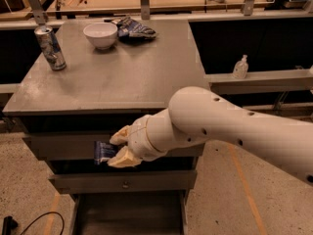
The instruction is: Place rxbar blueberry into bottom drawer
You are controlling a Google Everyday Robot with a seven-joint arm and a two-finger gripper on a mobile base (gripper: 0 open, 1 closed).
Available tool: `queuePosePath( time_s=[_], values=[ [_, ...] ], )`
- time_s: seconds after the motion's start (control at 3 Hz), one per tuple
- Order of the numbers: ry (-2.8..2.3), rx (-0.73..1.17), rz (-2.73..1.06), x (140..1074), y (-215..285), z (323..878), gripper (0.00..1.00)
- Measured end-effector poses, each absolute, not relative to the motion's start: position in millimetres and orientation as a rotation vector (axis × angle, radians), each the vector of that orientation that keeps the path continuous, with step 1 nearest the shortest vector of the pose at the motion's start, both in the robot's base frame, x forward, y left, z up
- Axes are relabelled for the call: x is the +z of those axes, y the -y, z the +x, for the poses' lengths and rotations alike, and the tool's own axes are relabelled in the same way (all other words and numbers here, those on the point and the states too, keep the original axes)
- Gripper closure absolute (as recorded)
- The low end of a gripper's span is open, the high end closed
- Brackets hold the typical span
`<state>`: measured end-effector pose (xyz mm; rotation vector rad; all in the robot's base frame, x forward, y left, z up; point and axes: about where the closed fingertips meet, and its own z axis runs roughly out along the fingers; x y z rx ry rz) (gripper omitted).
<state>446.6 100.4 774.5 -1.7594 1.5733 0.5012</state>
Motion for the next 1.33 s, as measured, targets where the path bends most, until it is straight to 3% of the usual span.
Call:
queuePosePath(
  time_s=[0.67,1.33],
  values=[
    [-1.557,0.525,-1.599,682,-86,426,1.0],
    [-1.589,0.523,-1.679,564,-77,432,1.0]
  ],
)
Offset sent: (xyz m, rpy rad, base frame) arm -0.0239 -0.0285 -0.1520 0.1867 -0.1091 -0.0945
